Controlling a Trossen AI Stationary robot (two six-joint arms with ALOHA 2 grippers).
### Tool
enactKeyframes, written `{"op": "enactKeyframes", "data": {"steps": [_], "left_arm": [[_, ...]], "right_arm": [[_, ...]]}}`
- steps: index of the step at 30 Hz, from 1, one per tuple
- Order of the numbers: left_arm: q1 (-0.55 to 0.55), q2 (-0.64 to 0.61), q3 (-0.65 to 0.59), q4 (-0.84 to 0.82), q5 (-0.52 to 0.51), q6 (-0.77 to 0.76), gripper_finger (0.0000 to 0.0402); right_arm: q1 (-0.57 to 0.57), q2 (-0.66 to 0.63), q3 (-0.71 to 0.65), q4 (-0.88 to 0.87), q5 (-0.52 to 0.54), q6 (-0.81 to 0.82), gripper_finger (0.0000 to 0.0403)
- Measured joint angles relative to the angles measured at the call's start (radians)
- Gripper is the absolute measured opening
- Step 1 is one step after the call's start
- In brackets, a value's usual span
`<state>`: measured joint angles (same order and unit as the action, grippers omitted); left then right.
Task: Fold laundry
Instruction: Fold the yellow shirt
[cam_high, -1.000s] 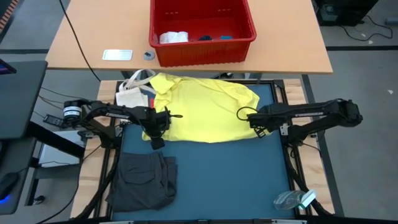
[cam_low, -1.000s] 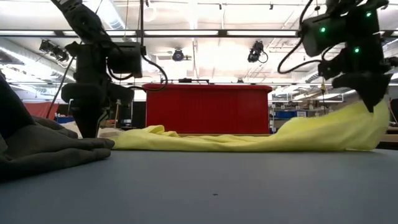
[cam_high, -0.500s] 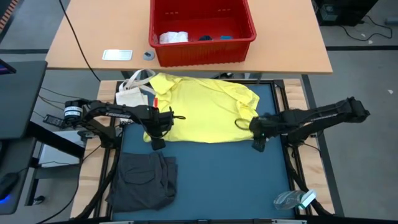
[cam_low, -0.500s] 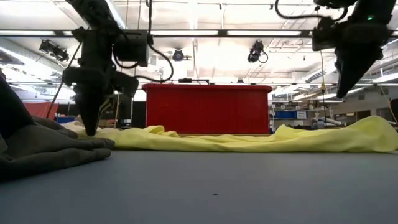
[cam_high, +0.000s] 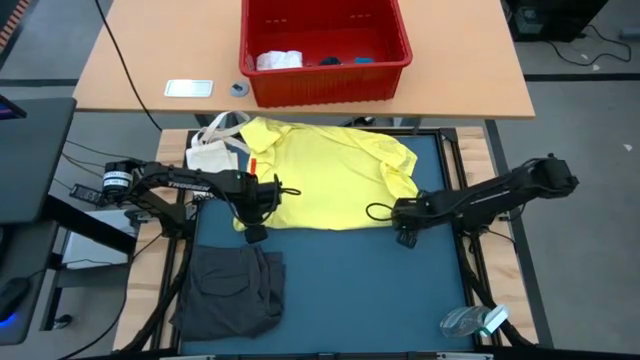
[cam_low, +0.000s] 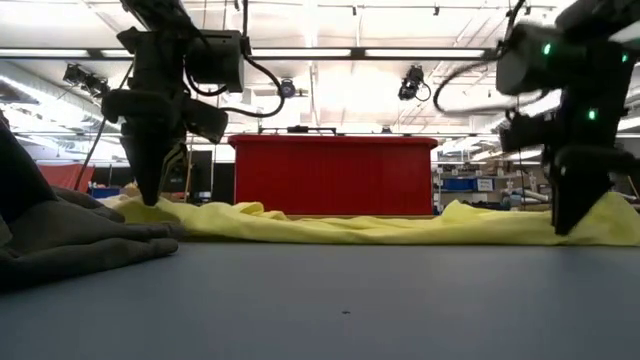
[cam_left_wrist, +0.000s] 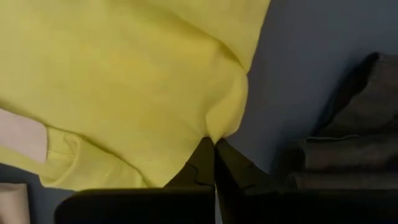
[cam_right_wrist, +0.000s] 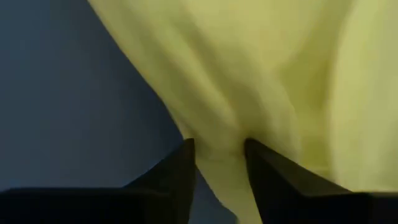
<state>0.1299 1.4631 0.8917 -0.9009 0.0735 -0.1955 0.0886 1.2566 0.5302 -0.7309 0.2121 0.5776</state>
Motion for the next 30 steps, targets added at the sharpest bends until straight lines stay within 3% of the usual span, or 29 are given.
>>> {"op": "enactKeyframes", "data": {"steps": [3, 6, 10, 13, 16, 20, 25, 27, 30], "left_arm": [[0.003, 0.000, 0.000, -0.002, -0.016, -0.009, 0.0000], [0.008, 0.000, 0.020, -0.053, -0.021, -0.039, 0.0000], [-0.014, -0.012, 0.130, -0.246, -0.024, -0.020, 0.0000], [-0.046, -0.035, 0.268, -0.421, -0.017, 0.005, 0.0000], [-0.076, -0.056, 0.426, -0.595, 0.006, 0.007, 0.0000], [-0.108, -0.084, 0.568, -0.671, 0.073, 0.003, 0.0000], [-0.149, -0.100, 0.582, -0.647, 0.086, -0.045, 0.0000], [-0.163, -0.098, 0.569, -0.628, 0.073, -0.048, 0.0000], [-0.145, -0.097, 0.566, -0.602, -0.027, -0.050, 0.0000]], "right_arm": [[-0.023, 0.053, -0.025, 0.043, -0.026, 0.021, 0.0099], [-0.038, 0.073, 0.005, 0.012, -0.093, 0.013, 0.0022], [-0.029, 0.014, 0.134, -0.177, -0.300, 0.029, 0.0007], [-0.023, -0.054, 0.280, -0.345, -0.492, 0.068, 0.0005], [0.002, -0.135, 0.421, -0.467, -0.606, 0.106, 0.0004], [0.014, -0.220, 0.486, -0.566, -0.618, 0.139, 0.0003], [0.023, -0.270, 0.480, -0.554, -0.649, 0.206, 0.0002], [0.031, -0.285, 0.480, -0.523, -0.600, 0.229, 0.0002], [-0.003, -0.306, 0.494, -0.518, -0.465, 0.234, 0.0001]]}}
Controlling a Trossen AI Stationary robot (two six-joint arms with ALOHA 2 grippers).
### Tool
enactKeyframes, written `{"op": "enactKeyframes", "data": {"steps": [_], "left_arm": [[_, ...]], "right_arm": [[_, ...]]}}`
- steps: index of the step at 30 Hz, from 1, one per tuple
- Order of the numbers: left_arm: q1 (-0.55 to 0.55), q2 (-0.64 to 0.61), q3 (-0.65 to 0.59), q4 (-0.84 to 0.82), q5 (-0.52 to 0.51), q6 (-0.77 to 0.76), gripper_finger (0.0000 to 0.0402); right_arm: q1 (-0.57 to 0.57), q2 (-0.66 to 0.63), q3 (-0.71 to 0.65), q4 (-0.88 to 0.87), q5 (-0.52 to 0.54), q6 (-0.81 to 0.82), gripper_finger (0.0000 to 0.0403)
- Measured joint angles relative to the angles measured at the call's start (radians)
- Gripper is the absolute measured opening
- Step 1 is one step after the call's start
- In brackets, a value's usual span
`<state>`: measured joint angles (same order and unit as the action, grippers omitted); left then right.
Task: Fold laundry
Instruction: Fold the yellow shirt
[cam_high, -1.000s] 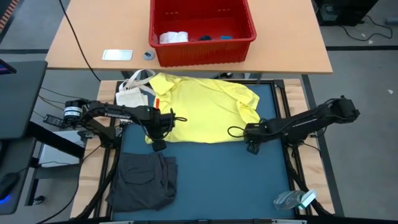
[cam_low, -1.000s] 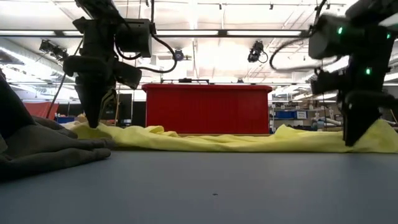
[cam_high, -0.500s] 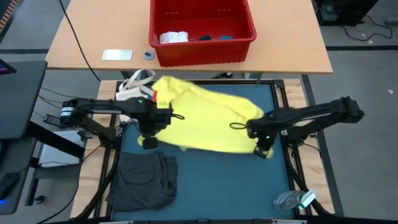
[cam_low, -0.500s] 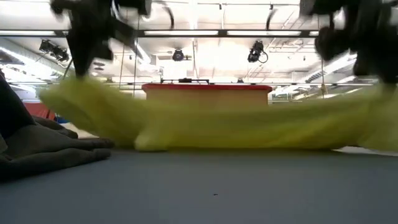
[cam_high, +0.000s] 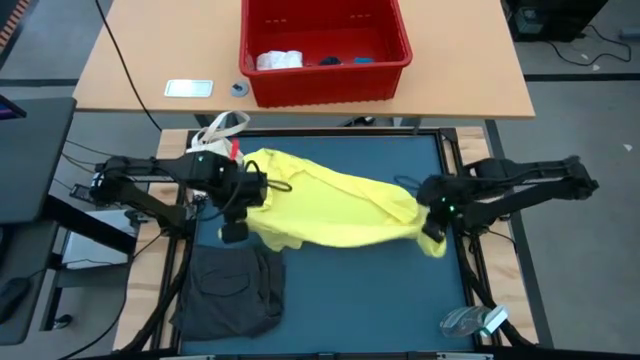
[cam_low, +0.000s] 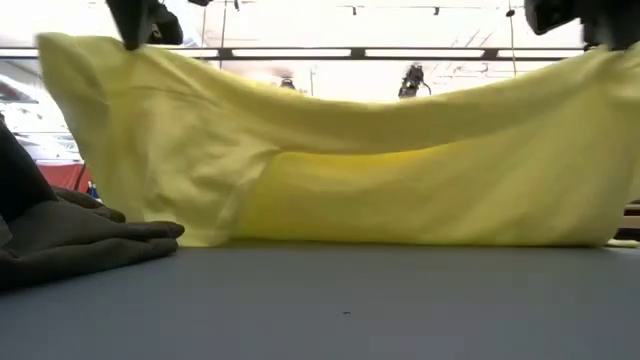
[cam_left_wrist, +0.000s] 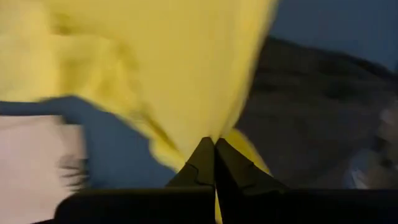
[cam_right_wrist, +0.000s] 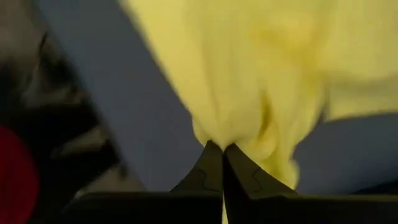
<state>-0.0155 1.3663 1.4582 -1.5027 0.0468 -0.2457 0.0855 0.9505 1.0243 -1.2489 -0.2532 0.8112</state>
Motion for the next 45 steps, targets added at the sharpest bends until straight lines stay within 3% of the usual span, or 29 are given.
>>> {"op": "enactKeyframes", "data": {"steps": [4, 7, 12, 15, 18, 22, 25, 28, 31, 33, 37, 41, 45], "left_arm": [[0.109, 0.000, 0.000, 0.018, -0.197, 0.029, 0.0000], [0.231, 0.000, 0.014, 0.030, -0.381, 0.083, 0.0000], [0.447, 0.000, 0.132, 0.219, -0.638, 0.315, 0.0000], [0.545, 0.001, 0.284, 0.384, -0.679, 0.485, 0.0000], [0.594, 0.000, 0.453, 0.487, -0.674, 0.574, 0.0000], [0.623, -0.005, 0.594, 0.413, -0.549, 0.546, 0.0000], [0.624, -0.002, 0.617, 0.221, -0.461, 0.453, 0.0000], [0.589, 0.000, 0.569, 0.035, -0.302, 0.339, 0.0000], [0.513, -0.002, 0.458, -0.081, -0.130, 0.239, 0.0000], [0.441, -0.018, 0.345, -0.053, -0.052, 0.183, 0.0000], [0.281, -0.049, 0.122, -0.049, 0.028, 0.083, 0.0000], [0.136, -0.047, -0.095, -0.012, 0.141, -0.012, 0.0000], [-0.006, -0.048, -0.269, 0.079, 0.281, -0.102, 0.0000]], "right_arm": [[-0.101, 0.003, 0.054, -0.032, 0.290, -0.014, 0.0001], [-0.191, 0.015, 0.120, -0.022, 0.573, -0.037, 0.0000], [-0.301, 0.039, 0.281, 0.114, 1.043, -0.224, 0.0000], [-0.336, 0.053, 0.386, 0.267, 1.232, -0.446, 0.0000], [-0.359, 0.062, 0.470, 0.381, 1.303, -0.636, 0.0000], [-0.387, 0.068, 0.522, 0.316, 1.201, -0.608, 0.0000], [-0.409, 0.079, 0.522, 0.122, 1.024, -0.390, 0.0000], [-0.401, 0.096, 0.483, -0.076, 0.859, -0.209, 0.0000], [-0.343, 0.102, 0.409, -0.178, 0.644, -0.098, 0.0000], [-0.288, 0.101, 0.347, -0.199, 0.496, -0.052, 0.0000], [-0.146, 0.101, 0.197, -0.179, 0.298, 0.029, 0.0000], [-0.015, 0.102, 0.016, -0.073, 0.129, 0.121, 0.0000], [0.117, 0.102, -0.157, 0.144, -0.051, 0.208, 0.0000]]}}
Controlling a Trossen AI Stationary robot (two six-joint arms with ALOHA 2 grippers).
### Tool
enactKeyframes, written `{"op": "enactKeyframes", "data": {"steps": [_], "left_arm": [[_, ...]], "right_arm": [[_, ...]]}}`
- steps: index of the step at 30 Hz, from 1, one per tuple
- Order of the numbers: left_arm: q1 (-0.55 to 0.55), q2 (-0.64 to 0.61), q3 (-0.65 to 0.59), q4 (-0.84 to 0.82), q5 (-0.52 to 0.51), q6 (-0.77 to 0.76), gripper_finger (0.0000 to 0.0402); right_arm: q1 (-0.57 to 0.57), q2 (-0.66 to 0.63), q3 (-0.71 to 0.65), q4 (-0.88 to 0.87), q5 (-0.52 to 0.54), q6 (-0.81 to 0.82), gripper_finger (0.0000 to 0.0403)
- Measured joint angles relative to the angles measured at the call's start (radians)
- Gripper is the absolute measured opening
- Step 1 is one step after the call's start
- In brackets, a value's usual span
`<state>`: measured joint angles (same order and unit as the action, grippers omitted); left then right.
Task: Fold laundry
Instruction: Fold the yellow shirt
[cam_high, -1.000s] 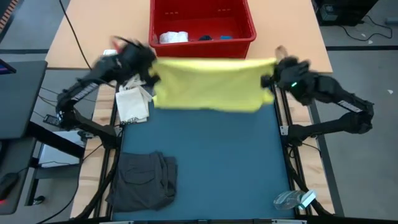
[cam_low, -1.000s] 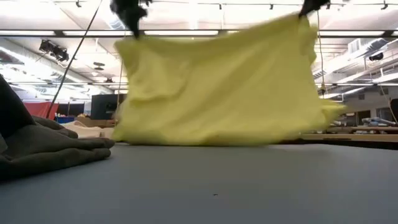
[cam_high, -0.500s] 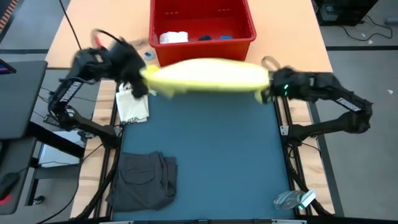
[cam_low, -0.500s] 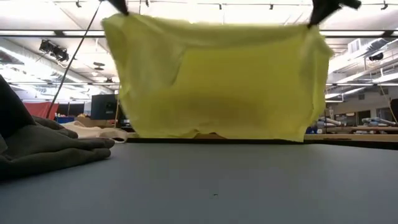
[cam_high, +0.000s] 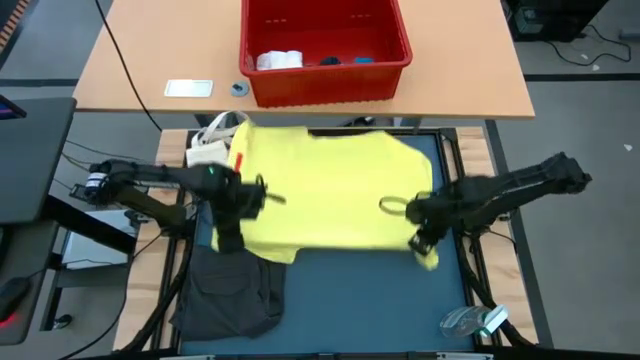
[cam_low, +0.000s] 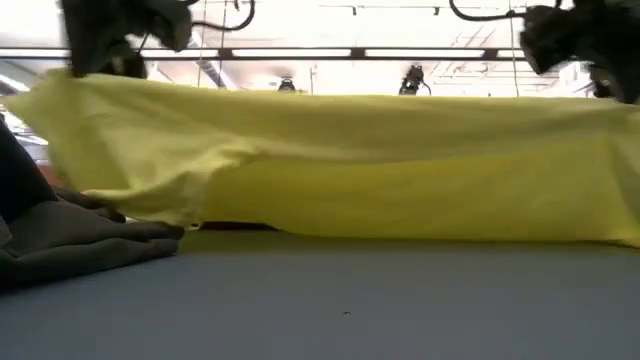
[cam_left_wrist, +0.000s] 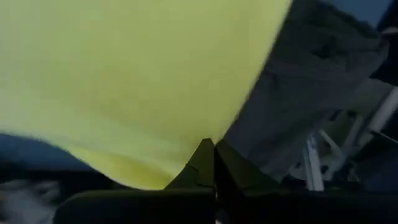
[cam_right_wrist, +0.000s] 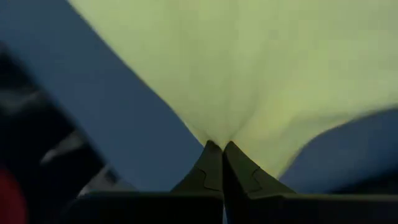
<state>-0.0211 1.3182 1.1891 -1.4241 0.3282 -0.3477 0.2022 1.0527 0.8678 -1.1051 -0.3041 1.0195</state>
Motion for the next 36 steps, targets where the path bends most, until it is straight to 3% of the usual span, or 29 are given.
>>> {"op": "enactKeyframes", "data": {"steps": [5, 9, 16, 26, 31, 36], "left_arm": [[-0.104, 0.000, -0.112, 0.187, 0.047, -0.094, 0.0000], [-0.087, 0.000, -0.123, 0.215, -0.049, -0.105, 0.0000], [0.122, 0.000, -0.123, 0.216, -0.240, 0.041, 0.0000], [0.508, 0.031, -0.231, 0.376, -0.261, 0.320, 0.0000], [0.613, 0.031, -0.296, 0.507, -0.264, 0.340, 0.0015], [0.636, 0.031, -0.297, 0.530, -0.280, 0.340, 0.0062]], "right_arm": [[0.081, 0.000, -0.122, 0.172, -0.087, 0.084, 0.0000], [0.036, -0.001, -0.137, 0.141, -0.062, 0.061, 0.0000], [-0.186, -0.001, -0.158, 0.121, 0.035, -0.059, 0.0000], [-0.625, 0.046, -0.245, 0.184, 0.102, -0.309, 0.0008], [-0.740, 0.093, -0.253, 0.255, 0.095, -0.407, 0.0040], [-0.787, 0.101, -0.213, 0.252, 0.105, -0.439, 0.0098]]}}
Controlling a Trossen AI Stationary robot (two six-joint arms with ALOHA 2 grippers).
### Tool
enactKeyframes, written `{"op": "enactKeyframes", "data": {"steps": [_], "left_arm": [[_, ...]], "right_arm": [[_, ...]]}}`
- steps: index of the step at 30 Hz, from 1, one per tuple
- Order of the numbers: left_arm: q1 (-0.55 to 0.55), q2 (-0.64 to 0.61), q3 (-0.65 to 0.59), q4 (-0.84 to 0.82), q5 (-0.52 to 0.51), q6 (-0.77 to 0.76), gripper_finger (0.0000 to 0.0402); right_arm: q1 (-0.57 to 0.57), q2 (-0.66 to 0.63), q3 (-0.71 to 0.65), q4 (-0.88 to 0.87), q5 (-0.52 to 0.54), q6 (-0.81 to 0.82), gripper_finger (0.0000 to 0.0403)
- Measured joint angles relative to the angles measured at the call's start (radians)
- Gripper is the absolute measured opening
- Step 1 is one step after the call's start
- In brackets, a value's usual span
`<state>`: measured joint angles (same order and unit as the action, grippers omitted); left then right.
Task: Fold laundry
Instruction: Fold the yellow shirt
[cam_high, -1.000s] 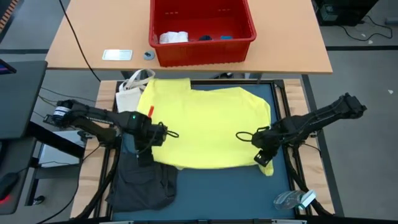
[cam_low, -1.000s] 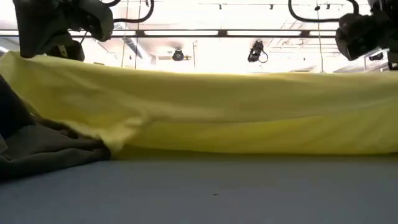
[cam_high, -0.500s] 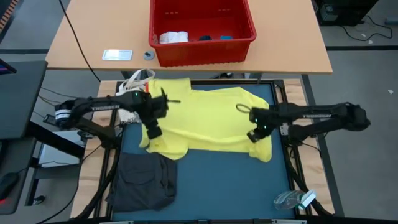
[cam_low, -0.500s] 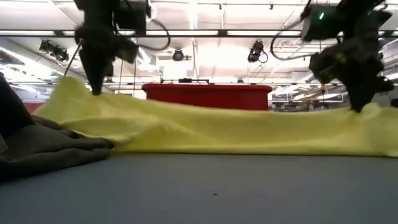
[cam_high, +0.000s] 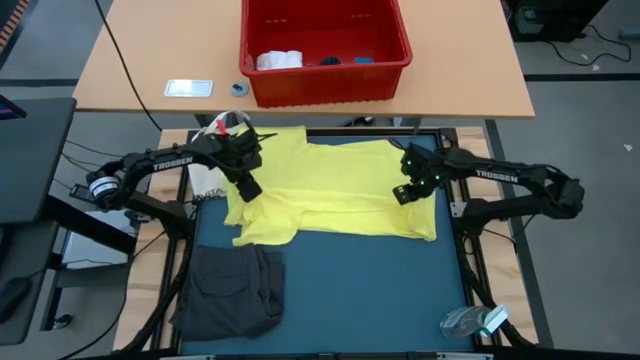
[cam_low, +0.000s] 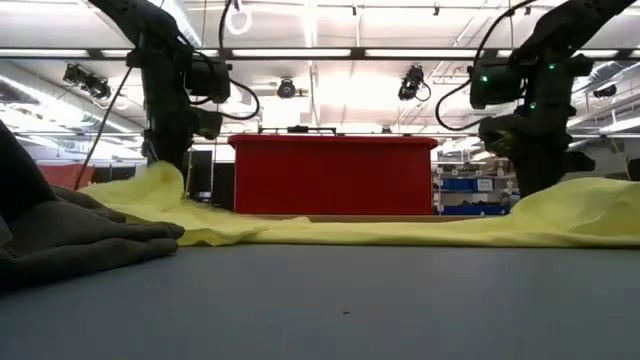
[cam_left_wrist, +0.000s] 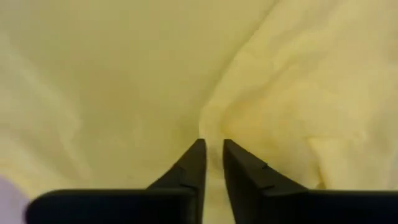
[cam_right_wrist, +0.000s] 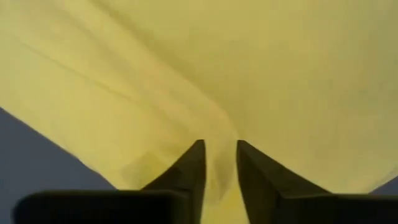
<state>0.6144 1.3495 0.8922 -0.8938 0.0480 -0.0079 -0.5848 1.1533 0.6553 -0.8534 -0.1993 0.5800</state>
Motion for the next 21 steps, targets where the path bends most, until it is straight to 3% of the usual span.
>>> {"op": "enactKeyframes", "data": {"steps": [6, 10, 14, 21], "left_arm": [[0.000, 0.000, 0.069, -0.142, -0.040, -0.082, 0.0141], [-0.019, -0.029, 0.095, -0.257, 0.037, -0.142, 0.0176], [-0.113, -0.119, 0.019, -0.231, 0.082, -0.253, 0.0188], [-0.253, -0.271, -0.171, -0.110, 0.029, -0.541, 0.0202]], "right_arm": [[-0.019, -0.034, 0.084, -0.071, 0.126, 0.052, 0.0163], [0.009, -0.058, 0.114, -0.105, 0.049, 0.053, 0.0171], [0.113, -0.096, 0.065, -0.128, 0.015, 0.073, 0.0169], [0.298, -0.199, -0.038, -0.052, 0.037, 0.217, 0.0169]]}}
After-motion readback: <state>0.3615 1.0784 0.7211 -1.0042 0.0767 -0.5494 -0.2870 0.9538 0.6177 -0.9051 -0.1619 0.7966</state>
